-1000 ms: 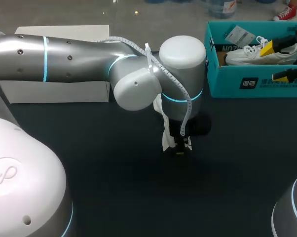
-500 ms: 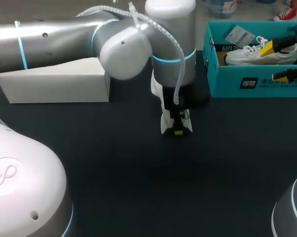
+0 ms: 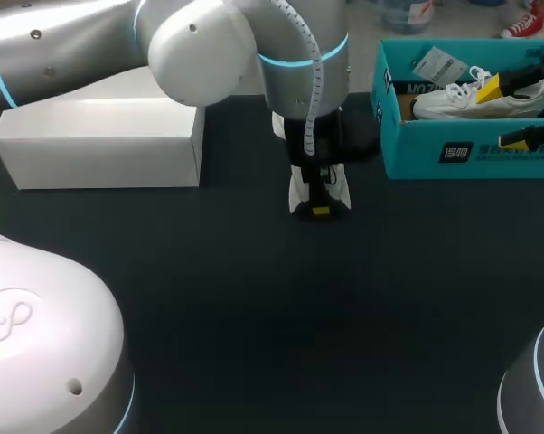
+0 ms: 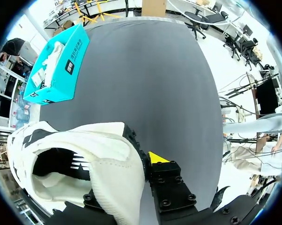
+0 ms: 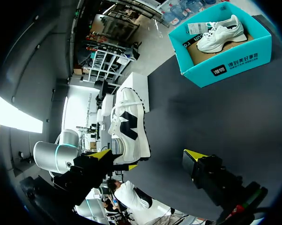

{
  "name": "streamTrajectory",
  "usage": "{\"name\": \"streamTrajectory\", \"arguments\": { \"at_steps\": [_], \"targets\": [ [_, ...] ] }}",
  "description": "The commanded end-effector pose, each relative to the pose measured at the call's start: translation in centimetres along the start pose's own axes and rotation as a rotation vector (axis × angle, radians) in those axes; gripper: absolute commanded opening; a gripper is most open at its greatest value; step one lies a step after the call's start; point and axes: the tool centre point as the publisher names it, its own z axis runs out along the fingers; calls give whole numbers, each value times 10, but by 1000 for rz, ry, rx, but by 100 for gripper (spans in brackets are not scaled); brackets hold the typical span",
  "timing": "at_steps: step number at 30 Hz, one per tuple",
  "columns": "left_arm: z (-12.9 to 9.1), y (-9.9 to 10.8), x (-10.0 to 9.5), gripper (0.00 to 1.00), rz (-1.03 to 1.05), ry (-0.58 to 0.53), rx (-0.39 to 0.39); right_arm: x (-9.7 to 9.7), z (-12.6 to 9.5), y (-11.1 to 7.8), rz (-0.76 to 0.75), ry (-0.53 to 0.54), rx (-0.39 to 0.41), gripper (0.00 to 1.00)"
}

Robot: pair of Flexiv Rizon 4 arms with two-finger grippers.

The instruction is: Take the shoe out of the shoebox, open the shoe tongue, remove and reinsert the insole, then place the shoe into the shoebox

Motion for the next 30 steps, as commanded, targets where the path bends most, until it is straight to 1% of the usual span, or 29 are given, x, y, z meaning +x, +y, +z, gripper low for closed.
{"name": "streamTrajectory", "arguments": {
  "at_steps": [1,10,12,14,20,23,25,30],
  "targets": [
    [-5,4,2,0,1,-5,4,0,1,0,2,-3,-1,100],
    [-5,4,2,0,1,-5,4,0,1,0,2,-3,-1,100],
    [-9,13,1,0,15,0,15,0,1,0,2,-3,-1,100],
    [-13,21,-6,0,32,7,18,0,1,0,2,-3,-1,100],
    [-25,55,-27,0,65,25,13,0,1,0,2,-3,-1,100],
    [-31,74,-33,0,81,37,-15,0,1,0,2,-3,-1,100],
    [-37,91,-37,0,98,24,-33,0,1,0,2,-3,-1,100],
    [-48,136,-49,0,85,60,-61,0,1,0,2,-3,-1,100]
  ]
}}
